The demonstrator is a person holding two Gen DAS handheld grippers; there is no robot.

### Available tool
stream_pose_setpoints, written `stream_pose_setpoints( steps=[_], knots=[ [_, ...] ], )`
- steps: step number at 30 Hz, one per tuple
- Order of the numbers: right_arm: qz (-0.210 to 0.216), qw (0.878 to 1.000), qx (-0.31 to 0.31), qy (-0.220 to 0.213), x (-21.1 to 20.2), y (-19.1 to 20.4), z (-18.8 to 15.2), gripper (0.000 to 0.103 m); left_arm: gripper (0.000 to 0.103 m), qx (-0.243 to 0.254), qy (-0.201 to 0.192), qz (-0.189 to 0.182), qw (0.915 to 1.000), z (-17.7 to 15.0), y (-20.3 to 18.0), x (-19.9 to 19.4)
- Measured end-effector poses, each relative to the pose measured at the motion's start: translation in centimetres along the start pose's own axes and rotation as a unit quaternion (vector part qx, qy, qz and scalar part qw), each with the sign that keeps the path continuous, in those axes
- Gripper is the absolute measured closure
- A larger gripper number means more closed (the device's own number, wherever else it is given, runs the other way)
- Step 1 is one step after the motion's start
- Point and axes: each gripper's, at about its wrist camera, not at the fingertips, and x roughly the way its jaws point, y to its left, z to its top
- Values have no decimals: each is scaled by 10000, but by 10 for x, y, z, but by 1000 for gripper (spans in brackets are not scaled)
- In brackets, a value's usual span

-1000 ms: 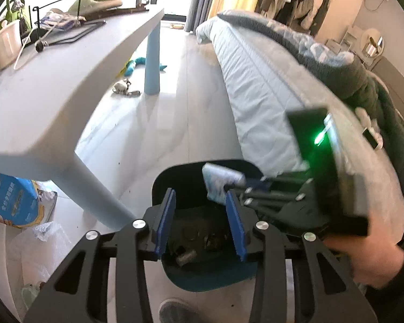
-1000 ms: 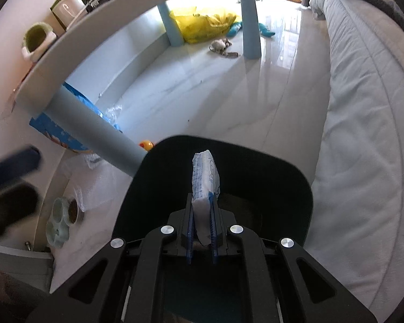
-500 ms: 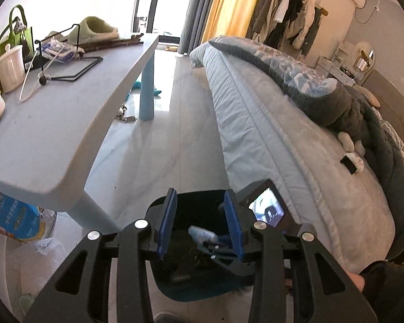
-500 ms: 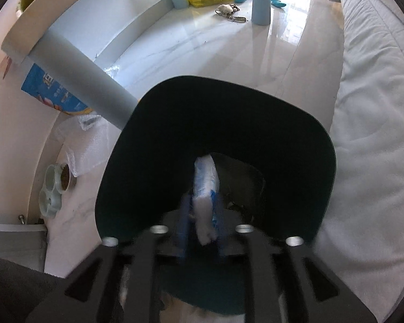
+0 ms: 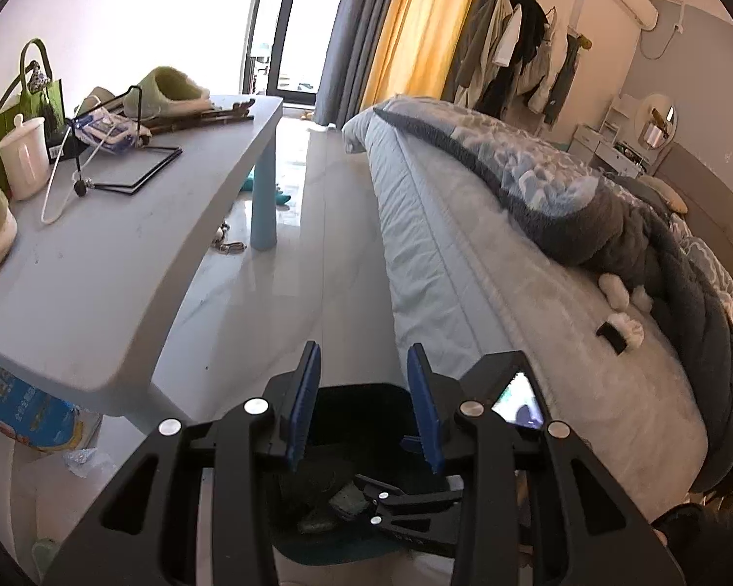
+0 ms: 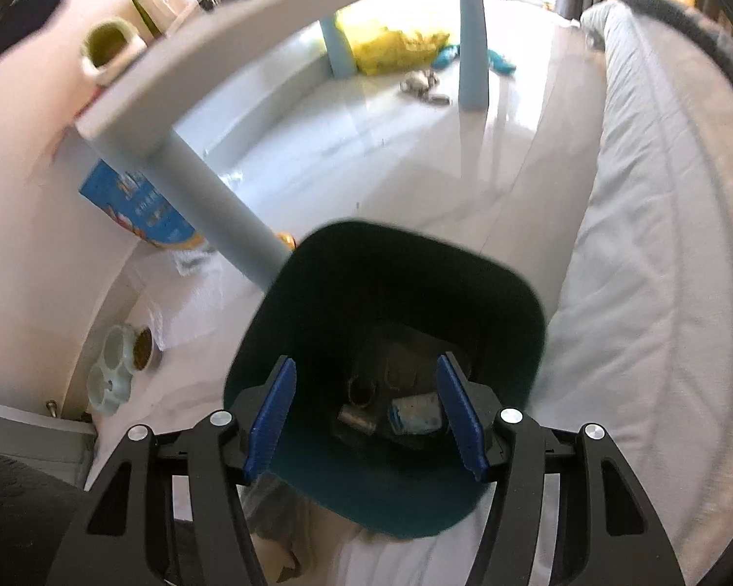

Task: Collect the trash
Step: 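Move both grippers back toward the items on the bed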

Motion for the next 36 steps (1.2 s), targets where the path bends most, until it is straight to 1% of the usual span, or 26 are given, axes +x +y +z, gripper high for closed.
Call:
stream_pose_setpoints(
  steps=[4,8,13,15,17,20,23,28,32,36],
  knots=[
    [-58,9986,-122,-514,-39,-8,0,42,64,-1,-128,30,9999,8,-14,-3],
    [-199,9954,-182,-919,-72,-22,-3,42,63,51,-264,-4,9996,17,-29,-6],
    [-478,9913,-162,-1216,-102,-47,-11,40,58,150,-350,-133,9992,22,-52,-3],
    [-531,9892,-92,-1361,-116,-61,-15,39,55,193,-361,-195,9990,23,-64,0],
    [-647,9871,-15,-1462,-126,-73,-18,39,51,227,-385,-274,9986,25,-73,2],
    [-788,9850,60,-1536,-139,-89,-25,38,48,348,-422,-340,9979,27,-89,5],
    [-898,9821,175,-1648,-153,-108,-33,35,41,512,-477,-439,9966,30,-104,6],
    [-1052,9760,415,-1860,-177,-143,-47,33,36,719,-566,-564,9942,31,-127,15],
    [-1164,9727,616,-1910,-188,-170,-60,32,31,858,-481,-705,9927,29,-145,32],
    [-1293,9687,690,-2001,-199,-196,-66,32,24,1074,-402,-835,9899,28,-164,46]
  ],
)
